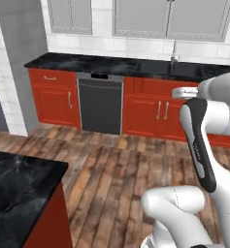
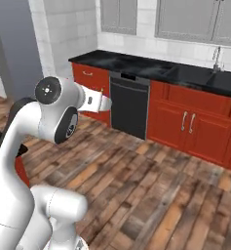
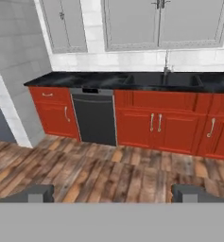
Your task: Close all open cabinet doors.
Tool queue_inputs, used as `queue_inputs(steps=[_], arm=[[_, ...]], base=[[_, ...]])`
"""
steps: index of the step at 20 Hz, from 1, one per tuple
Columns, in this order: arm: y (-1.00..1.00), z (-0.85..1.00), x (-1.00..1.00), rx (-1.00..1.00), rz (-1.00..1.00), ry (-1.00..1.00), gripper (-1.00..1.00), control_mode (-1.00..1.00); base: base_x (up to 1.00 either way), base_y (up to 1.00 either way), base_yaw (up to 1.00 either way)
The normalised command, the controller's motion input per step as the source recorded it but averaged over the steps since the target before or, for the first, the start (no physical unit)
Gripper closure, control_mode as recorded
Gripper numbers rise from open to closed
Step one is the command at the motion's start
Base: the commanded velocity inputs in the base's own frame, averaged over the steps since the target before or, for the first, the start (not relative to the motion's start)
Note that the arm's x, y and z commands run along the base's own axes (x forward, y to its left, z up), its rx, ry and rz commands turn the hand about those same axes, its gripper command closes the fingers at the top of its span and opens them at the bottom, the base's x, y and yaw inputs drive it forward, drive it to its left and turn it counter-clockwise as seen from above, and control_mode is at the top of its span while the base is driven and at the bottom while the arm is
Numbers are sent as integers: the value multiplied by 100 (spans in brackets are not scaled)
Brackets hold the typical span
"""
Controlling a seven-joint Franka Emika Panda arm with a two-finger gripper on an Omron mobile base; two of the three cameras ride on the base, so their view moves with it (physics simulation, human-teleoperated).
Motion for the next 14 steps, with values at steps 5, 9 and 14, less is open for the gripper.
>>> queue_inputs(steps=[5,9,14], arm=[[0,0,0,0,0,0,-100,100],[0,0,0,0,0,0,-100,100],[0,0,0,0,0,0,-100,100]], base=[[12,37,51],[20,13,49],[31,1,47]])
